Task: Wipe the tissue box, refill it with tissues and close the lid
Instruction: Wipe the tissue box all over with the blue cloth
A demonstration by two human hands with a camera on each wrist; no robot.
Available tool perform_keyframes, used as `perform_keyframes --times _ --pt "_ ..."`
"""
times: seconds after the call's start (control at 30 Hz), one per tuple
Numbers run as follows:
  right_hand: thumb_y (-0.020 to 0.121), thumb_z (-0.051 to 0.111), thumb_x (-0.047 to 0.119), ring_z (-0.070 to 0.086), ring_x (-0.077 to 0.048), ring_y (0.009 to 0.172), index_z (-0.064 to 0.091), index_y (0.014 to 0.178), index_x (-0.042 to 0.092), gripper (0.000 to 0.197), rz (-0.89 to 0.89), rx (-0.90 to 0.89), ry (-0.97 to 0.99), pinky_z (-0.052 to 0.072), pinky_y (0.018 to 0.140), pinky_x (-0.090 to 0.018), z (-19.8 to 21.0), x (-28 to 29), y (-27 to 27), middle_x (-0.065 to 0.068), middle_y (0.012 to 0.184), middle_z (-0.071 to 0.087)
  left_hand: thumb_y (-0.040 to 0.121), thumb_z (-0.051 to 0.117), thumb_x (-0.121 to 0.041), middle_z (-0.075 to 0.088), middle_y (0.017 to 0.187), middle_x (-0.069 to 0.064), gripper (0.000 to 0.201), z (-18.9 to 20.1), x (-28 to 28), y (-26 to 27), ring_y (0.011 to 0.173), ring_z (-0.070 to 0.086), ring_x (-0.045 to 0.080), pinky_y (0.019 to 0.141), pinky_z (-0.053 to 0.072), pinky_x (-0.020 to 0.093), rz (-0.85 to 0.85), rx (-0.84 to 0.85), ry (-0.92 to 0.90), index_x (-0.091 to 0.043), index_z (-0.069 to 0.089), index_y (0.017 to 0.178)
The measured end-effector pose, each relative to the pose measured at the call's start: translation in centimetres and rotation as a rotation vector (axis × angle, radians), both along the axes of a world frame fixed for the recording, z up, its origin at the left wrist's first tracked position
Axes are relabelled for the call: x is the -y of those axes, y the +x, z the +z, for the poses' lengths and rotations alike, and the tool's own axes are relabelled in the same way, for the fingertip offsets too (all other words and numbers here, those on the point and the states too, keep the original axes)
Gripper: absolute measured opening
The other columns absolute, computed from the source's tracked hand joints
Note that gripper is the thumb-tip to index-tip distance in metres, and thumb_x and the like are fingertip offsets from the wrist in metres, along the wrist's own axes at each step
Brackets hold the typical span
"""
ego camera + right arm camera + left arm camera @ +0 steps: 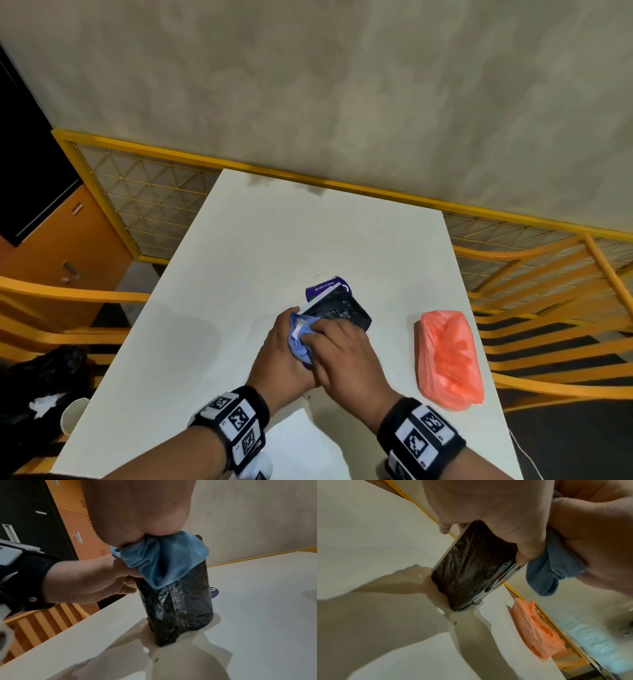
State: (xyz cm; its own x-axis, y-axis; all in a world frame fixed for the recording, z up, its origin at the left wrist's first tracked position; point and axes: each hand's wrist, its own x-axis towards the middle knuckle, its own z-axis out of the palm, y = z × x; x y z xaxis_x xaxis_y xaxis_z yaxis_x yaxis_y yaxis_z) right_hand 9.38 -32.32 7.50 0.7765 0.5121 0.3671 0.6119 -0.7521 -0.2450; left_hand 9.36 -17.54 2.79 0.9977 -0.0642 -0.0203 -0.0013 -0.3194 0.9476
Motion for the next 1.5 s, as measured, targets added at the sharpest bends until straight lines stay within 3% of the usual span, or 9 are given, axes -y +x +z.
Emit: perform_keyframes --times 0.07,0.2,0.57,0.83,1.03,1.13,1.27,1.4,1.5 --pt "0.087 0.052 0.021 0.058 -0.024 0.089 0.068 0.100 0.019 0.021 -0.068 -0.041 0.049 0.046 0.075 -0.038 0.0 0.2 1.2 0.001 0.101 0.064 0.065 0.075 -0.028 0.060 0.098 -0.015 0.054 0.2 0.3 0.1 0.088 0.063 0.004 0.074 0.051 0.028 -0.009 0.059 0.056 -0.032 0.047 0.111" --pt "0.088 0.047 0.026 0.057 -0.024 0.088 0.067 0.104 0.021 0.027 -0.218 -0.117 0.061 0.049 0.072 -0.038 0.3 0.4 3.3 0.003 0.101 0.063 0.054 0.085 -0.037 0.055 0.117 -0.020 0.091 -0.2 -0.1 -0.4 0.104 0.060 0.002 0.082 0.054 0.026 0.029 0.042 0.150 -0.032 0.039 0.133" --pt "0.085 0.033 0.033 0.055 -0.026 0.092 0.065 0.107 0.022 0.040 -0.367 -0.313 0.188 0.047 0.078 -0.040 0.8 1.9 6.2 -0.002 0.104 0.060 0.054 0.082 -0.057 0.047 0.136 -0.007 0.114 -0.1 0.0 -0.5 0.122 0.051 0.013 0.097 0.050 0.032 0.022 -0.049 0.255 -0.028 0.023 0.146" --pt "0.095 0.049 0.018 0.061 -0.024 0.076 0.062 0.091 0.007 0.018 -0.626 -0.745 0.740 0.045 0.066 -0.032 1.3 4.8 8.5 -0.016 0.089 0.068 0.052 0.081 -0.063 0.041 0.141 -0.006 0.119 0.3 -0.8 -0.8 0.130 0.045 0.018 0.105 0.046 0.038 -0.013 -0.044 0.274 -0.034 0.016 0.146" --pt "0.097 0.048 0.014 0.061 -0.032 0.076 0.063 0.103 0.004 0.019 -0.894 -0.731 1.293 0.048 0.070 -0.038 -0.3 11.1 5.9 -0.020 0.087 0.065 0.049 0.056 -0.094 -0.003 0.166 -0.005 0.143 4.3 -1.2 0.2 0.153 0.001 0.018 0.121 0.018 0.055 -0.091 -0.063 0.564 -0.026 -0.009 0.157" --pt "0.097 0.050 0.018 0.056 -0.030 0.075 0.056 0.110 -0.003 0.026 -0.932 -0.776 1.327 0.048 0.070 -0.042 -1.2 12.7 2.9 -0.018 0.085 0.058 0.056 0.045 -0.097 0.004 0.166 0.002 0.136 6.8 0.9 2.3 0.151 0.009 0.025 0.116 0.027 0.055 -0.135 -0.002 0.770 -0.022 -0.008 0.157" --pt "0.099 0.048 0.013 0.060 -0.032 0.074 0.061 0.100 0.001 0.018 -0.951 -0.798 1.229 0.047 0.068 -0.039 -2.1 12.4 -0.2 -0.031 0.089 0.061 0.062 0.053 -0.090 0.027 0.155 0.009 0.134 8.5 4.8 5.0 0.137 0.030 0.032 0.102 0.034 0.054 -0.236 -0.015 0.980 -0.017 -0.006 0.158" --pt "0.097 0.051 0.011 0.062 -0.032 0.076 0.062 0.095 0.001 0.015 -0.913 -0.804 1.160 0.048 0.070 -0.041 -2.7 12.0 -1.8 -0.033 0.092 0.063 0.070 0.063 -0.072 0.036 0.146 0.013 0.129 8.0 6.2 5.9 0.129 0.036 0.035 0.097 0.034 0.051 -0.318 -0.133 1.072 -0.015 -0.013 0.157" --pt "0.097 0.051 0.010 0.066 -0.032 0.079 0.066 0.095 0.007 0.015 -0.903 -0.764 1.108 0.051 0.068 -0.038 -2.1 12.4 -2.3 -0.019 0.084 0.070 0.069 0.061 -0.066 0.038 0.141 0.008 0.125 8.2 4.8 5.5 0.126 0.039 0.033 0.095 0.038 0.049 -0.275 -0.042 0.982 -0.018 -0.013 0.157"
